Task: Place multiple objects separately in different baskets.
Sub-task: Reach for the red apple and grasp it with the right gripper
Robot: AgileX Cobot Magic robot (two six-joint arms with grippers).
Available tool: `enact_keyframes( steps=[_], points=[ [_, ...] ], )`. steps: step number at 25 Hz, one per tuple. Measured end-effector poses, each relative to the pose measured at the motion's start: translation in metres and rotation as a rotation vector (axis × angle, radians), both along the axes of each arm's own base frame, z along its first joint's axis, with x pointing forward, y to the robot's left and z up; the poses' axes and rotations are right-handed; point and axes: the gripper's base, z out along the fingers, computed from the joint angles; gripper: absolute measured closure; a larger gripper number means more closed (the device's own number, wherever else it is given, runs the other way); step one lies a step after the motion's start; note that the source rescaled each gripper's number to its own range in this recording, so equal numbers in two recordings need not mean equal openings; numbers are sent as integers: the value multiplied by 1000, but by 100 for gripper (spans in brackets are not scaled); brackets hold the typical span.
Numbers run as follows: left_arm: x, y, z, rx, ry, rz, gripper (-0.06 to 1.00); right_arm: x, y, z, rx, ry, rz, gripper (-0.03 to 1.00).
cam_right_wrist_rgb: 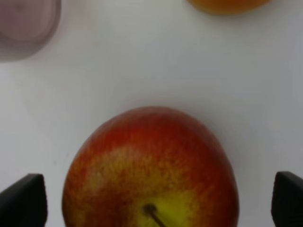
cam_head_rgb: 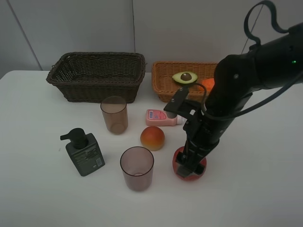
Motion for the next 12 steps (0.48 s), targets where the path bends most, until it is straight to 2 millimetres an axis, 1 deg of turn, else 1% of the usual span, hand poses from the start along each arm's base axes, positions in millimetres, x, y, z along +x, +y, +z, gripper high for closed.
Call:
enact_keyframes(
  steps=[12],
  points=[
    [0,0,0,0,0,0,2,0,1,-12,-22,37,-5,-3]
  ],
)
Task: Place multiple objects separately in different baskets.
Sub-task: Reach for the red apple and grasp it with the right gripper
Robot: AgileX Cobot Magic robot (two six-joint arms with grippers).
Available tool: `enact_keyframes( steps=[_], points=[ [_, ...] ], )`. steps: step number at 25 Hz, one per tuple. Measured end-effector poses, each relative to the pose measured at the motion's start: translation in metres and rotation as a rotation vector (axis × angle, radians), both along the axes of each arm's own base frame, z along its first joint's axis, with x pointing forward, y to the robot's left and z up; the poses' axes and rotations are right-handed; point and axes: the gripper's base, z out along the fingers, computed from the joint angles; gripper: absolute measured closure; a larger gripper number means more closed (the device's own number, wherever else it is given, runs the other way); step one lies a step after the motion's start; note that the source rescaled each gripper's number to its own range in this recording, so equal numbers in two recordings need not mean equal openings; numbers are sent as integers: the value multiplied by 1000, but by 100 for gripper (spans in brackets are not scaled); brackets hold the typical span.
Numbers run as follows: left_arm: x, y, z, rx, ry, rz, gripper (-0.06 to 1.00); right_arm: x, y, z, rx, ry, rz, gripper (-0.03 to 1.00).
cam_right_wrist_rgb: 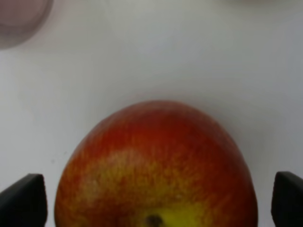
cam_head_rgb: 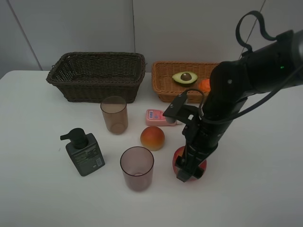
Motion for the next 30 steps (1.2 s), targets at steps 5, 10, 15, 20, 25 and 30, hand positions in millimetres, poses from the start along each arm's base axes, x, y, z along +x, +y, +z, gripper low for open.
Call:
enact_keyframes(
  steps=[5,10,15,20,25,30],
  points=[
    [0,0,0,0,0,0,2,0,0,-3,-7,10,0,-3],
    [0,0,0,0,0,0,2,0,0,-6,-12,18,-1,-3],
    [0,0,0,0,0,0,2,0,0,-6,-12,18,-1,-3],
    [0,0,0,0,0,0,2,0,0,-6,-12,18,-1,28],
    [0,0,0,0,0,0,2,0,0,-6,-13,16,0,47],
    [0,0,0,0,0,0,2,0,0,-6,-13,16,0,47]
  ],
)
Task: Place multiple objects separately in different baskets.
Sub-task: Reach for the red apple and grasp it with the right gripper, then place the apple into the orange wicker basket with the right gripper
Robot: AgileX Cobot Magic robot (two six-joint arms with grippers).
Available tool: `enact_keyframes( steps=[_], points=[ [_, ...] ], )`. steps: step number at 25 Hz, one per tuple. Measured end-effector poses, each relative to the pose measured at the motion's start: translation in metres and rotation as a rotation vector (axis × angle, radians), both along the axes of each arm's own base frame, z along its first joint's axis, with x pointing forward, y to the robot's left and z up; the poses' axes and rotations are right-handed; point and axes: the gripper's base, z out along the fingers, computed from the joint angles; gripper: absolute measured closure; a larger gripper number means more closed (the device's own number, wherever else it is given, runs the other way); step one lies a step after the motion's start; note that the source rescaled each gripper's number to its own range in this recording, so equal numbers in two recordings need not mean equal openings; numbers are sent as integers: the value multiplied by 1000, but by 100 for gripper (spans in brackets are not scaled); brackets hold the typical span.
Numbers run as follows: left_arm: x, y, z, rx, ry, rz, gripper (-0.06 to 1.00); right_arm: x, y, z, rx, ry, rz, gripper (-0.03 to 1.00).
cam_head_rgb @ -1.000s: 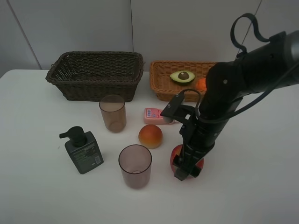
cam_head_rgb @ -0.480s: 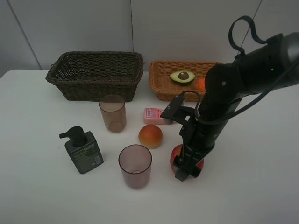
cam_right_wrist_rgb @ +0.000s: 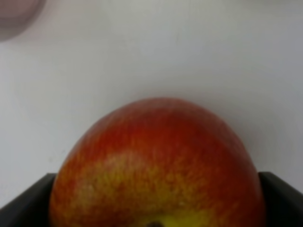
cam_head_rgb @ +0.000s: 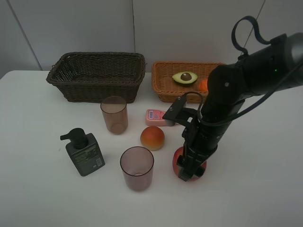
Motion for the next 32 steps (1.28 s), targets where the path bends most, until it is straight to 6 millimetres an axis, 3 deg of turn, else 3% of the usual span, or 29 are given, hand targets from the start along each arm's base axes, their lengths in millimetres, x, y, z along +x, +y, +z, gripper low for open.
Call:
enact_keyframes(
  steps=[19,28,32],
  points=[
    [0,0,0,0,0,0,2,-1,-1,2,-7,4,6,47],
    [0,0,0,0,0,0,2,-4,-6,33,24,-54,18,47],
    [0,0,0,0,0,0,2,6,-9,52,17,-42,0,47]
  ],
)
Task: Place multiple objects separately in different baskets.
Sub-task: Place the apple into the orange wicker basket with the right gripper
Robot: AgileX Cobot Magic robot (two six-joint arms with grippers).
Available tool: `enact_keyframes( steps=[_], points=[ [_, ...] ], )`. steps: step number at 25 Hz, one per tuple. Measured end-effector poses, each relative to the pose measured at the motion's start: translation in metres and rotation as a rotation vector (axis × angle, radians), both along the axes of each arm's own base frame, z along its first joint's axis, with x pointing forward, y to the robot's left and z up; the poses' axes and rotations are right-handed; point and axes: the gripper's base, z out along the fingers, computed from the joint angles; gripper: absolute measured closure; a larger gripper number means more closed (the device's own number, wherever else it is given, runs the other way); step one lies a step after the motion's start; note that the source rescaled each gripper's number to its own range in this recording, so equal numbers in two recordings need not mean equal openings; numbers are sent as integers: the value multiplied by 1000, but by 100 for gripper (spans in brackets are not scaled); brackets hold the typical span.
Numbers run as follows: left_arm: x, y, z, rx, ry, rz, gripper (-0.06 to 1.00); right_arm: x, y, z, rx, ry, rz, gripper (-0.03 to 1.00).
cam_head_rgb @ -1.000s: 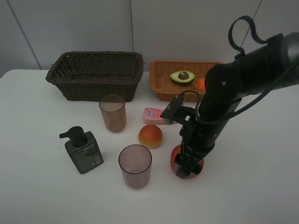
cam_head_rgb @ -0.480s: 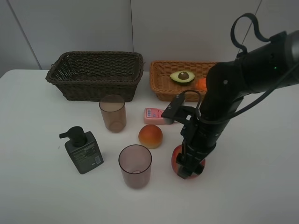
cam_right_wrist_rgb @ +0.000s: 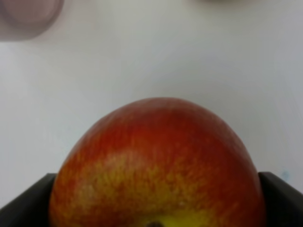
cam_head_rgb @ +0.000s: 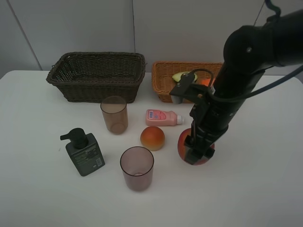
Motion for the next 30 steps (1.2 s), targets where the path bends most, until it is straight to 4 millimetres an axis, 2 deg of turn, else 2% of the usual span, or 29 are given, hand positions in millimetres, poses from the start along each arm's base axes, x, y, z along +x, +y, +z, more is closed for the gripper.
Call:
enact_keyframes(
  steps=[10,14,21,24,30],
  points=[
    [0,0,0,0,0,0,2,50,-7,64,48,-132,-60,47],
    [0,0,0,0,0,0,2,76,-17,81,68,-196,-109,47],
    [0,0,0,0,0,0,2,134,-36,88,54,-294,-190,47],
    [0,0,0,0,0,0,2,167,-50,81,73,-357,-249,47],
    [0,0,0,0,0,0,2,201,-77,64,101,-462,-331,47]
  ],
)
